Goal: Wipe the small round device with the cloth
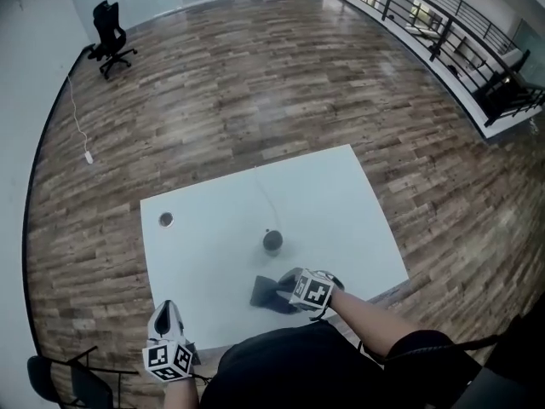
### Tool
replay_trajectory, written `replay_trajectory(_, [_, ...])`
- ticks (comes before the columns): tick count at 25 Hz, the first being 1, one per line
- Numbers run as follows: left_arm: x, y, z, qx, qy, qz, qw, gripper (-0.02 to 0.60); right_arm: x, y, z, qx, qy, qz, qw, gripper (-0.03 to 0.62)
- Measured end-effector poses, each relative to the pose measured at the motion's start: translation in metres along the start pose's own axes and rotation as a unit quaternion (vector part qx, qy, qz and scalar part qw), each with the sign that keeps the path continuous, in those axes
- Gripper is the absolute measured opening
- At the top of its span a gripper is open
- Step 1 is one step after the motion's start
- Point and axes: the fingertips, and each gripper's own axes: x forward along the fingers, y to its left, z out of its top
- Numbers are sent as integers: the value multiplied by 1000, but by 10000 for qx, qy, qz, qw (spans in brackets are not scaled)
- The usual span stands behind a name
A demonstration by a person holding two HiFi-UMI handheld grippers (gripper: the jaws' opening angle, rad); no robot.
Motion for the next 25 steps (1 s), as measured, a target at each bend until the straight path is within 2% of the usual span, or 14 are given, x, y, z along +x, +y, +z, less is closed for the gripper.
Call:
replay_trajectory(2, [7, -9, 5, 79, -14, -121, 9999, 8, -2, -24, -24, 588, 187, -566, 9965, 74])
replay_trajectory(4, [11, -16, 7, 169, 12, -225, 9996, 8, -15, -46, -43, 1088, 324, -1193, 9863, 91])
replay_trajectory(7, [18, -29, 6, 216, 51, -363, 9991, 8, -43, -72, -76, 1526, 569, -1872, 9687, 210])
replay_trajectory(8, [22, -36, 7, 245, 59, -430, 9988, 8, -55, -80, -84, 1592, 578, -2083, 9633, 227])
replay_trajectory(10, [31, -51, 9, 320, 76, -587, 9977, 8, -80, -93, -85, 1655, 239, -2506, 9535, 229])
replay_trajectory(12, [38, -65, 16, 392, 51, -753, 9964, 8, -104, -96, -55, 1571, -647, -2791, 9451, 229])
replay_trajectory(15, [50, -88, 37, 499, -216, -1075, 9927, 8, -131, -85, 13, 1257, -2071, -2855, 9273, 220])
replay_trajectory(16, [54, -98, 44, 532, -320, -1190, 9910, 8, -137, -80, 32, 1149, -2399, -2830, 9215, 185])
replay_trajectory(18, [61, -115, 52, 617, -430, -1385, 9875, 8, -136, -66, 58, 1077, -2818, -2639, 9162, 31])
replay_trajectory(19, [62, -122, 52, 663, -427, -1461, 9861, 8, -128, -58, 65, 1134, -2903, -2457, 9179, 2])
replay_trajectory(21, [61, -132, 43, 738, -333, -1564, 9844, 8, -106, -41, 67, 1235, -2850, -2109, 9268, 2])
replay_trajectory(25, [59, -132, 22, 754, -29, -1565, 9848, 8, -75, -19, 54, 1065, -2481, -1890, 9441, 2])
